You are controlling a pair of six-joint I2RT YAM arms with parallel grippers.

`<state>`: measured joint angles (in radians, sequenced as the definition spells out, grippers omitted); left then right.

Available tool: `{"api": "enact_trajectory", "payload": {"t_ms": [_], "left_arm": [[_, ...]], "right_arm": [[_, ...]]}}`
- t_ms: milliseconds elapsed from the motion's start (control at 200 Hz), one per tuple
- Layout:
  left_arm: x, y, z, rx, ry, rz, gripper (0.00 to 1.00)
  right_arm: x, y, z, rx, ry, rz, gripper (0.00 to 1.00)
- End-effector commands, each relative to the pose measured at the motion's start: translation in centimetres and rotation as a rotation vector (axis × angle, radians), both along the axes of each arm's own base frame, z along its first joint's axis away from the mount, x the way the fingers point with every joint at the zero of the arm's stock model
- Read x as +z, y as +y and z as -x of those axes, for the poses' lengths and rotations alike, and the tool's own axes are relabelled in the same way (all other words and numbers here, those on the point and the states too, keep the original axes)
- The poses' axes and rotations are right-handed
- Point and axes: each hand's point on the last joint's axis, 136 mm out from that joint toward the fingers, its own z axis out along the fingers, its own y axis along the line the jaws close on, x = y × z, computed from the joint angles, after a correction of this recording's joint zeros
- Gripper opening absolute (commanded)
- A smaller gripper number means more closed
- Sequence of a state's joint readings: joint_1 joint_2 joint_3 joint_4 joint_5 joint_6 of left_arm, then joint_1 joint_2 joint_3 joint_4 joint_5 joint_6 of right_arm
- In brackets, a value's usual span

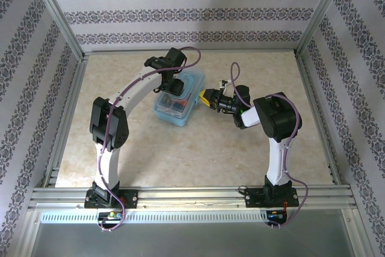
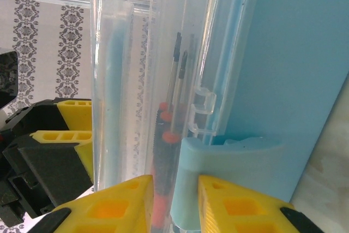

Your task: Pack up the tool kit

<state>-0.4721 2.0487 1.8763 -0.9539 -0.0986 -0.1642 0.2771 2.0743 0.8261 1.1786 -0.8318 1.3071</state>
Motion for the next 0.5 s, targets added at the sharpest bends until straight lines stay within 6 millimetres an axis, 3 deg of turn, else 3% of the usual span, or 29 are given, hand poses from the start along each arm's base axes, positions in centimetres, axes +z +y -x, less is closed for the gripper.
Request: {"api": "enact_trajectory", "payload": {"t_ms": [0, 210, 495], "left_arm": [[-7.4, 1.0, 5.2, -0.030, 0.309, -0.098, 0.41], [-7.6, 0.8, 5.3, -0.033, 0.315, -0.091, 0.41], [-7.5, 0.8, 5.3, -0.034, 0.315, -0.091, 0.41]], "right_arm": [[2.1, 1.0, -0.2, 0.038, -0.078, -0.022, 0.29], [2.1, 2.2, -0.4, 0.051, -0.079, -0.021, 0.29], [-0.5, 2.0, -0.2, 0.026, -0.015, -0.002, 0.28]]}}
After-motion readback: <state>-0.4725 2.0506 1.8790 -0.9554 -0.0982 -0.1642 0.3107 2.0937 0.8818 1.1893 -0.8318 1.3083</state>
